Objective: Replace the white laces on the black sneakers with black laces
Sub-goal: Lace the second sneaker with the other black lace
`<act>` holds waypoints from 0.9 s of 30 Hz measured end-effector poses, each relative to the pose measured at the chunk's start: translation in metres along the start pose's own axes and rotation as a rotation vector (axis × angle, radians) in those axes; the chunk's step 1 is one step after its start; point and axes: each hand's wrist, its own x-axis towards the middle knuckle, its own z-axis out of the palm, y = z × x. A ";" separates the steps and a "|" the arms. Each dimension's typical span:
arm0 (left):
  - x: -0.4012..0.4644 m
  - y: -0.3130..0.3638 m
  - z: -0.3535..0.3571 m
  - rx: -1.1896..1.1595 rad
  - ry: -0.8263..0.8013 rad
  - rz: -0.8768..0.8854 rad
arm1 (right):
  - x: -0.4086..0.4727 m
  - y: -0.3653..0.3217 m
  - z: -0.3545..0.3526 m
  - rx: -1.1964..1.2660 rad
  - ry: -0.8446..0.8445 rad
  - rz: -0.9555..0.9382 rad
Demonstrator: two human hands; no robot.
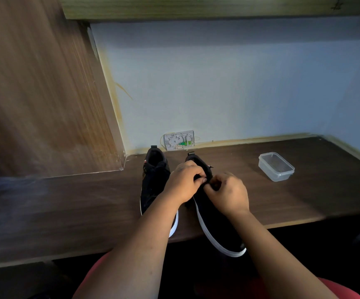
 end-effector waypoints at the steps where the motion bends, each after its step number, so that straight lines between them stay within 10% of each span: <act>1: 0.000 0.000 0.000 0.013 0.001 0.002 | 0.002 0.000 -0.004 0.010 -0.017 0.011; 8: 0.000 0.000 -0.001 0.011 -0.019 0.001 | 0.023 0.008 -0.064 0.536 -0.272 0.089; 19: -0.001 0.001 0.000 0.005 -0.017 -0.007 | 0.010 0.006 -0.023 -0.132 -0.223 -0.119; 27: 0.001 0.001 -0.001 0.053 -0.010 0.034 | 0.015 -0.001 -0.067 0.295 -0.504 -0.203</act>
